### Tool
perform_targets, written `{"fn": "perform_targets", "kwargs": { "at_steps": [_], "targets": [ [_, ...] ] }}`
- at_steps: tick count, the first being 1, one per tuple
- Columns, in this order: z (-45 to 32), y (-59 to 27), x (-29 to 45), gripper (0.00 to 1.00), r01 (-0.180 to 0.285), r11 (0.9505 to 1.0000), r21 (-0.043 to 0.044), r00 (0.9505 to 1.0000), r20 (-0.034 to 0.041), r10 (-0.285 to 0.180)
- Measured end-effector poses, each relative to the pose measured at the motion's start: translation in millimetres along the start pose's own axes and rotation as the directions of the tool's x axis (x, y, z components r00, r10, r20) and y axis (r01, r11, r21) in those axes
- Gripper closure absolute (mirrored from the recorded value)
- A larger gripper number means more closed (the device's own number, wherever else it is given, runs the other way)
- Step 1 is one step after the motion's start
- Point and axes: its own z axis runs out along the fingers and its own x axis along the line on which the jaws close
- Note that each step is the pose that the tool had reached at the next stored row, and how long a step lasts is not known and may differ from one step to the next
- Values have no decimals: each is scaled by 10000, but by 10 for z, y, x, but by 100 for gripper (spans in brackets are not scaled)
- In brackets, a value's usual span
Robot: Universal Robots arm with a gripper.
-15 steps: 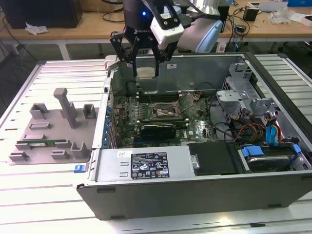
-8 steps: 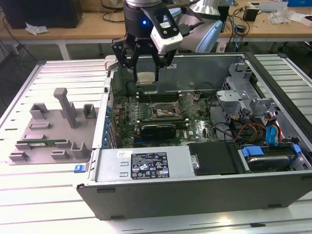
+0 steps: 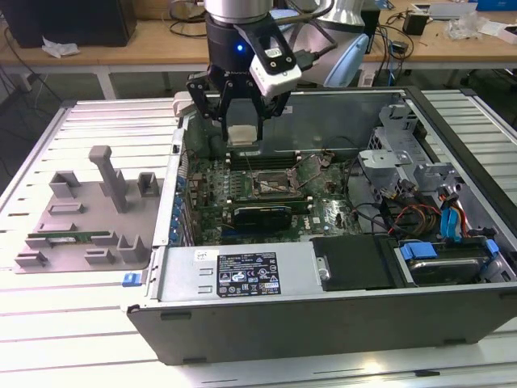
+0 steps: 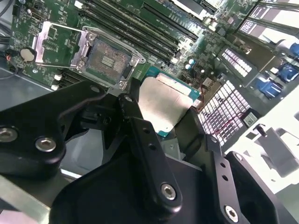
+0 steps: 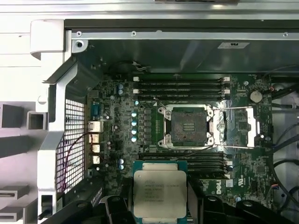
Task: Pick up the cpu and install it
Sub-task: 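Pick up the cpu and move it towards the insertion slot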
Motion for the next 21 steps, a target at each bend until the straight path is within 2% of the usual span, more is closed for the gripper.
{"fn": "perform_targets", "kwargs": {
  "at_steps": [6, 10, 11, 16, 20, 21],
  "targets": [
    [110, 26, -43, 45, -1, 10000, 1, 10000, -4, 1],
    [220, 56, -142, 45, -2, 10000, 1, 10000, -23, 2],
    [261, 72, -194, 45, -2, 10000, -1, 10000, -30, 2],
    [360, 111, -329, 45, -3, 10000, 0, 10000, -66, 3],
    [438, 154, -416, 45, -5, 10000, 0, 9999, -109, 5],
    [490, 184, -460, 45, -8, 10000, 3, 9999, -139, 8]
  ]
}}
